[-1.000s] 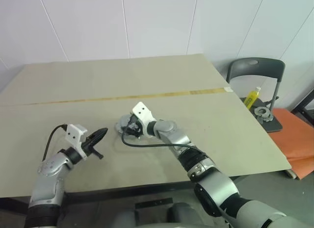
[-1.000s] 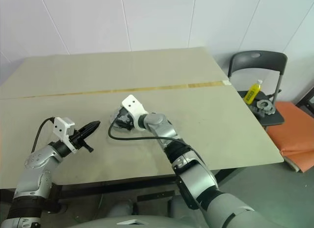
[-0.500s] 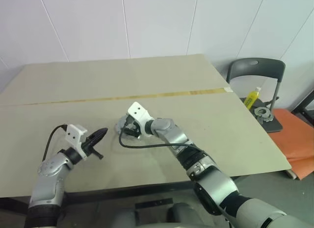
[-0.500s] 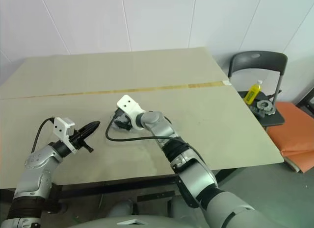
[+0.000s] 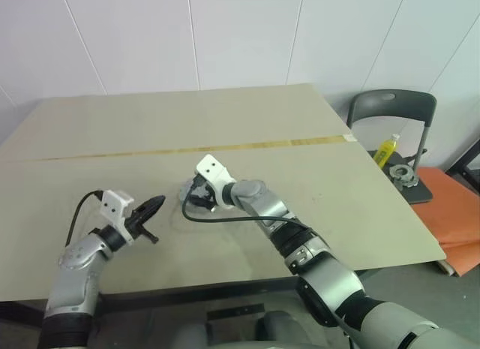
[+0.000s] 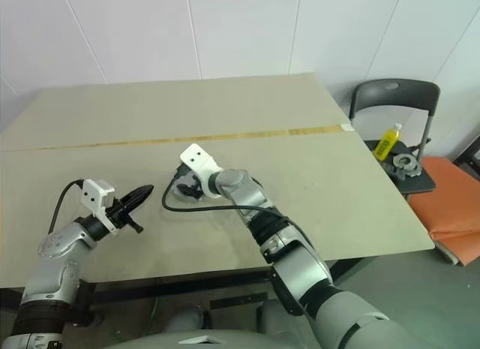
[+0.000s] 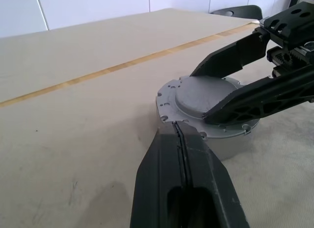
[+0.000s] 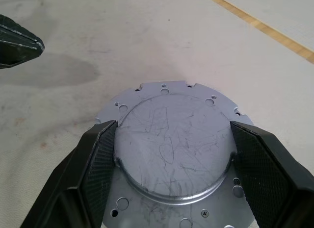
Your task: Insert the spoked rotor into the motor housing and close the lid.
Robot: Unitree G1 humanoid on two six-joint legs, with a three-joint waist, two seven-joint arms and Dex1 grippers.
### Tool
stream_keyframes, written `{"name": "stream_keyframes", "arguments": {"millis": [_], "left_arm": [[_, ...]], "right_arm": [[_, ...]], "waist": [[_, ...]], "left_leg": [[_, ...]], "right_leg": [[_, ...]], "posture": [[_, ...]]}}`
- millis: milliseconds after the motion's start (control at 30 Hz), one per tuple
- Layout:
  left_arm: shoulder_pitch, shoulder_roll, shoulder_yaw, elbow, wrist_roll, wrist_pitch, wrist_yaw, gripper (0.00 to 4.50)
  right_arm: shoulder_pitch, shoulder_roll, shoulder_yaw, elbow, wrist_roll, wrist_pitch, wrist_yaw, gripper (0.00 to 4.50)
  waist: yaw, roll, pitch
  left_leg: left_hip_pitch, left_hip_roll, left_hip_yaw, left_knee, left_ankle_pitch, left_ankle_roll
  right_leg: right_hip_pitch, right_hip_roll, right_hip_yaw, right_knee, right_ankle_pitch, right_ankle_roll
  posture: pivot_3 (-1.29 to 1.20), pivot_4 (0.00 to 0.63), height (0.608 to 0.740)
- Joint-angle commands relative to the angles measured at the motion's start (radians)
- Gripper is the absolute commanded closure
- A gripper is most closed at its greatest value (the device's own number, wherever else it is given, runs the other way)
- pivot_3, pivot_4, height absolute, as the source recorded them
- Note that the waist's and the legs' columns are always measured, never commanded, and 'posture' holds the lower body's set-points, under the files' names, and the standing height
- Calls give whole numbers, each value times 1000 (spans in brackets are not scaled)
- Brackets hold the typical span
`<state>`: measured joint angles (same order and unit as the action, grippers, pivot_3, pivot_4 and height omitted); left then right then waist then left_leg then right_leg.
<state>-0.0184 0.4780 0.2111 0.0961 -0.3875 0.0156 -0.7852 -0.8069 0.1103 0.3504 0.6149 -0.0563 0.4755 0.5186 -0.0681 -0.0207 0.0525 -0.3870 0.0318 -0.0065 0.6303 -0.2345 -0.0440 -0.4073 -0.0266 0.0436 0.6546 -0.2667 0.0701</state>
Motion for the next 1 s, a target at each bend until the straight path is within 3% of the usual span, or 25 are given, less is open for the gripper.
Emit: {"name": "stream_keyframes", "arguments": {"millis": [33,467,667,1000], "left_arm": [[-90,-1,6,-40,-46,22,-8,4500],[-436,4,-149,239,59,102,-87,4500],[-485,25,-206,336,114,175,-126,4500],[-480,54,-257,310,127,355,-205,4500]], "right_arm": [[-5,-3,16,37,-27,30,-3,1287],[3,-2,13,11,-19,39,-2,1287],[11,-4,3,-6,-15,48,-16,1287],[17,5,-23,-19,16,79,-8,1287]], "waist": [[1,0,0],[-2,0,-1],[-1,0,-1],[-1,0,-1]], "left_leg": [[0,0,0,0,0,0],[2,-1,-1,-1,0,0],[2,-1,-1,0,0,0],[1,-1,-2,0,0,0]], "right_leg": [[0,0,0,0,0,0],[2,2,0,-1,2,4],[3,2,0,-1,2,4],[3,2,0,-1,2,4]], "posture": [[0,0,740],[0,0,740],[0,0,740],[0,0,740]]}}
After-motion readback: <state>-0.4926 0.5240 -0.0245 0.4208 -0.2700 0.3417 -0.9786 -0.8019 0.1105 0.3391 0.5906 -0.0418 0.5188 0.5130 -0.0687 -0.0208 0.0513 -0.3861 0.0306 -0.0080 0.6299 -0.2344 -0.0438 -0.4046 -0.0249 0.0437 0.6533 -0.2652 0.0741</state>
